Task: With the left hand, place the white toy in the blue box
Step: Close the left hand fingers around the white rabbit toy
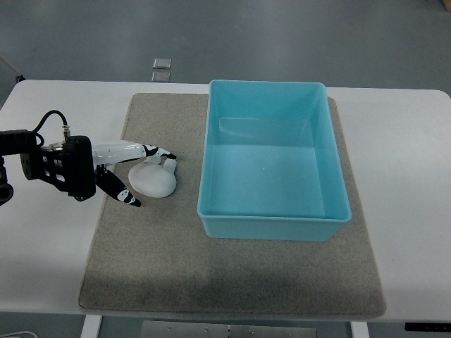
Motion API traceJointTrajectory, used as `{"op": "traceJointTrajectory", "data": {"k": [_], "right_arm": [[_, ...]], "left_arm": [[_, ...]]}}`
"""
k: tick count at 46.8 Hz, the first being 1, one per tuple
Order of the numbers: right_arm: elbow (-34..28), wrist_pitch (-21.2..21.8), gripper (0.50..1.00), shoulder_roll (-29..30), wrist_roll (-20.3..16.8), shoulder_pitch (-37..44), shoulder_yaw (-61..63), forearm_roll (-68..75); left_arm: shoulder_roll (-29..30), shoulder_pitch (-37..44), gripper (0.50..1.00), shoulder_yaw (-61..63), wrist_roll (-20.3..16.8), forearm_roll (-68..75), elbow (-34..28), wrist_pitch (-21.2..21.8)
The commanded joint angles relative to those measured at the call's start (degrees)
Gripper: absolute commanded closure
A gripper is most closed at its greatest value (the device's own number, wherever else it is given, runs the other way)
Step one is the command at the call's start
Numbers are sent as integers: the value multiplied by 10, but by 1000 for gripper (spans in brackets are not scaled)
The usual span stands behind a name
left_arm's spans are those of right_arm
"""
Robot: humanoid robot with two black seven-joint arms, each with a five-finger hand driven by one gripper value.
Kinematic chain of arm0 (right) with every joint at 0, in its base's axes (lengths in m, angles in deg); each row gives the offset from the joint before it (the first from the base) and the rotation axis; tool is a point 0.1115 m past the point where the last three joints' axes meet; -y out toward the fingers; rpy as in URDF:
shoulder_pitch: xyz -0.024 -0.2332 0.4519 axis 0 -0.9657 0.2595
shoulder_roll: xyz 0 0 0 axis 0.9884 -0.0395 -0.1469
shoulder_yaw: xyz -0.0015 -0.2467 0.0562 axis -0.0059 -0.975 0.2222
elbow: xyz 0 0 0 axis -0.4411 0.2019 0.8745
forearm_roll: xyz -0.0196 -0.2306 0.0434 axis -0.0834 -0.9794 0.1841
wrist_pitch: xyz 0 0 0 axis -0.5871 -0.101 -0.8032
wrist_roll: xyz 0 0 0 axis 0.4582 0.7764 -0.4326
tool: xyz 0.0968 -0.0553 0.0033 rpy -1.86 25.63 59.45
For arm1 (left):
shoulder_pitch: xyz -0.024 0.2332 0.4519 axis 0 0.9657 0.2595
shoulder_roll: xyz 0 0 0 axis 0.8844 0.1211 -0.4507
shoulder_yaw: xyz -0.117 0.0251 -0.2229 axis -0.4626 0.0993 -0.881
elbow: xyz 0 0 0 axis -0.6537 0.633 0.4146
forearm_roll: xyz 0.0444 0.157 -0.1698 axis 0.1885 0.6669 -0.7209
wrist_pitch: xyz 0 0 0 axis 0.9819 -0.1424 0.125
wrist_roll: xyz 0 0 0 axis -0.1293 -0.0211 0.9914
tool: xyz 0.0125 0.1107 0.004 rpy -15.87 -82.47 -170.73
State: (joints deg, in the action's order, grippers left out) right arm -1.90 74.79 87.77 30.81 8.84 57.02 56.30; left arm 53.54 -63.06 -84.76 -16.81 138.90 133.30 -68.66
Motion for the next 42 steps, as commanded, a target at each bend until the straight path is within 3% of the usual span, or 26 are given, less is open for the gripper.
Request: {"op": "traceJointTrajectory", "data": {"k": [1,11,15,18,24,31,35,42], "right_arm": [[0,0,564,0,0,0,0,0],[0,0,564,0,0,0,0,0],[0,0,564,0,0,0,0,0],[0,0,564,0,0,0,0,0],[0,0,564,0,0,0,0,0],[0,0,564,0,0,0,0,0],[0,0,564,0,0,0,0,0],[0,0,564,0,0,0,0,0]], "left_arm": [[-7,0,521,0,1,4,-2,5],[-16,-1,529,1,3,7,-6,6],[-16,-1,608,1,3,12,-8,6],[-17,-1,641,1,3,24,-8,6],[-17,-1,649,1,3,31,-11,6],[-17,-2,714,0,3,31,-12,7],[-17,-1,718,0,3,31,-12,6],[-17,-4,769,0,3,31,-12,6]]}}
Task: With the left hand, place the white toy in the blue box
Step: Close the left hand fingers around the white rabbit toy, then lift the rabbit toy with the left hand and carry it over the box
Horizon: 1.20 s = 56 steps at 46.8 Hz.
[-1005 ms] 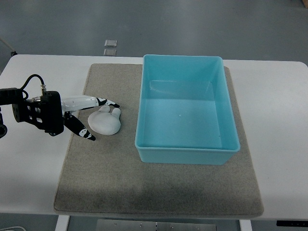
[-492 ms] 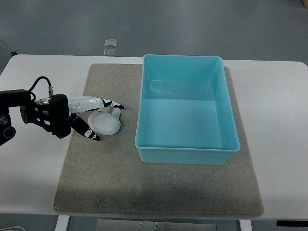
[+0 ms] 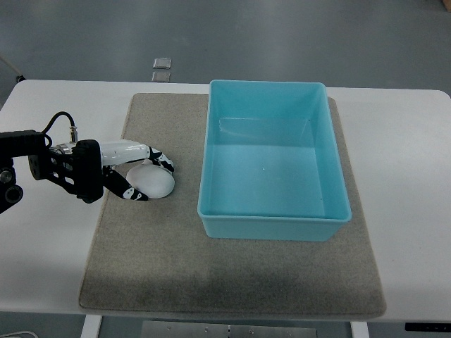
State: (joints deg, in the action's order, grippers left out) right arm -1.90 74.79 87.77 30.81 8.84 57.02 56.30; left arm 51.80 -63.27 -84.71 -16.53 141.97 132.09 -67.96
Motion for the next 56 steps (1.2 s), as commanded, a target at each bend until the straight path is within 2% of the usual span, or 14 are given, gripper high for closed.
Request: {"op": "traceJointTrajectory", "data": {"k": [1,6,9,14,21,29,39,48,56], "right_arm": [[0,0,564,0,0,0,0,0],[0,0,564,0,0,0,0,0],[0,0,564,0,0,0,0,0],[0,0,564,0,0,0,0,0],[0,0,564,0,0,0,0,0],[0,0,564,0,0,0,0,0],[0,0,564,0,0,0,0,0],[0,0,564,0,0,0,0,0],[0,0,564,0,0,0,0,0]], "left_arm": [[0,-2,786,0,0,0,0,-1],[0,-3,849,0,0,0,-1,-1],[0,-4,915,0,-1,0,-1,-1],[0,-6,999,0,-1,0,-1,0],[0,-13,1000,0,-3,-1,-7,3],[2,-13,1000,0,-4,-1,-14,34],[15,-23,1000,0,-7,-1,-14,38],[43,-64,1000,-4,-33,-5,-14,39],[57,-105,1000,-8,-36,-9,-15,42]]}}
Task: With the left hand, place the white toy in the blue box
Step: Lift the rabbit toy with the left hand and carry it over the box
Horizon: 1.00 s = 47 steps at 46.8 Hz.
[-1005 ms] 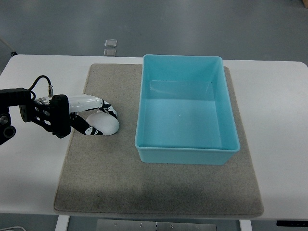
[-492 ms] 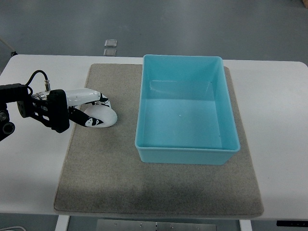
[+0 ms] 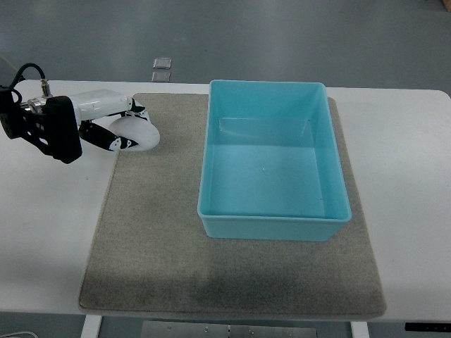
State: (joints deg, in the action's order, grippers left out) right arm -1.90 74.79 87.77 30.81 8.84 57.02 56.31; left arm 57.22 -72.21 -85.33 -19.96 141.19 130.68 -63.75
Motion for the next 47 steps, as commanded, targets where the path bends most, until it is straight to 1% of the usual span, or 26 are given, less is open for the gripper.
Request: {"op": "traceJointTrajectory", "data": {"k": [1,16,27,34,40,47], "right_arm": [[0,0,564,0,0,0,0,0],[0,0,564,0,0,0,0,0],[0,0,564,0,0,0,0,0],[0,0,564,0,0,0,-1,0],[0,0,564,0,0,0,0,0],[0,0,564,0,0,0,0,0]], "left_arm": [[2,-21,1000,-2,-3,-1,-1,0],[7,-102,1000,3,-4,-17,-1,-1],[1,-158,1000,10,-4,-25,-4,-10],[-20,-206,1000,67,-4,-26,-6,-9],[-41,-247,1000,106,-3,-55,-6,-8],[-90,-267,1000,140,1,-80,-7,-6]]}}
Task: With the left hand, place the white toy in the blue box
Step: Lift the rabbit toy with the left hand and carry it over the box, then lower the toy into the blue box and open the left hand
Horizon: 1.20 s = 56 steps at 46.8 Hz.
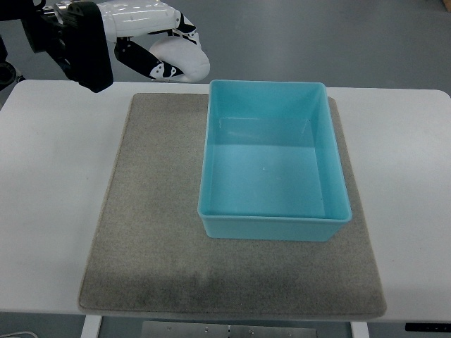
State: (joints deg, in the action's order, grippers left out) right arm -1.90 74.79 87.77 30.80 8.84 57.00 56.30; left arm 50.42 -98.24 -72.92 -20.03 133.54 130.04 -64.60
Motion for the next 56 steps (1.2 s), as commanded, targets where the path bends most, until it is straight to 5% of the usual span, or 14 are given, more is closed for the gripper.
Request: {"op": "traceJointTrajectory", "data": {"k": [1,28,56], "right_arm": [[0,0,564,0,0,0,-1,0],[0,0,564,0,0,0,0,0],[0,0,564,0,0,0,0,0]], "left_arm": [[-28,-9,1000,21,1,-4,-1,4],[-138,-10,1000,55,9,9,-73,11],[-204,31,1000,81,10,57,-107,79]]}}
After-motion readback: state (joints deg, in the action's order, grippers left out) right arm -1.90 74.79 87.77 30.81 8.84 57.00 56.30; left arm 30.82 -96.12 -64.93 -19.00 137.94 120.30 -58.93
